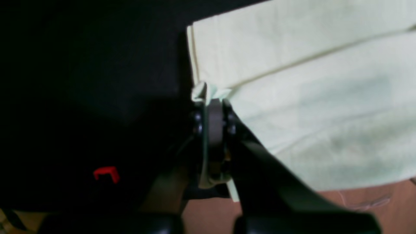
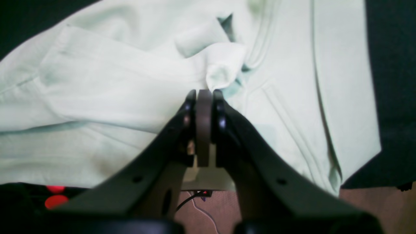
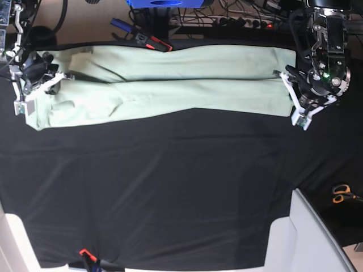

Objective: Fold the T-shirt properly
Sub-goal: 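Hold the folded shirt with both grippers and straighten its edge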

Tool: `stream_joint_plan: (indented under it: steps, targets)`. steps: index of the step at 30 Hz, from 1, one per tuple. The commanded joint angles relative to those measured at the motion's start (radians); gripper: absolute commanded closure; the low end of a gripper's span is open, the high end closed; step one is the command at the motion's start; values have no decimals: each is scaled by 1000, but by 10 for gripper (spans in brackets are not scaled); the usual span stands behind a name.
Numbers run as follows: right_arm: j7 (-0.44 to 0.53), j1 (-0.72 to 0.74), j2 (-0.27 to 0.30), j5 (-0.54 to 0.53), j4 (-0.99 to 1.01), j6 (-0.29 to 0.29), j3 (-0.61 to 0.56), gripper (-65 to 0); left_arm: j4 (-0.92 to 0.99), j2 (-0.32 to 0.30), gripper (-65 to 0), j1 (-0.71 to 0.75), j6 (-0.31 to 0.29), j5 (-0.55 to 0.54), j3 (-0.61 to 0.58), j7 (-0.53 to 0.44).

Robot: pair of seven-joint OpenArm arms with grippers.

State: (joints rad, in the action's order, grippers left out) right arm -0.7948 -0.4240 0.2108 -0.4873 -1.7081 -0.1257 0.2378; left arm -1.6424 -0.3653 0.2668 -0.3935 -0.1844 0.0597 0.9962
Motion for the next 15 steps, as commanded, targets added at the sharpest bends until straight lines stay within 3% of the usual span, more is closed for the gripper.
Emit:
stream_joint_plan:
  steps: [1, 15]
  targets:
    - [18, 3, 8, -4, -14, 1, 7, 0, -14, -18, 0, -4, 6, 4, -7, -10]
    - [18, 1, -3, -3, -13, 1, 8, 0, -14, -19, 0, 9, 6, 4, -18, -13]
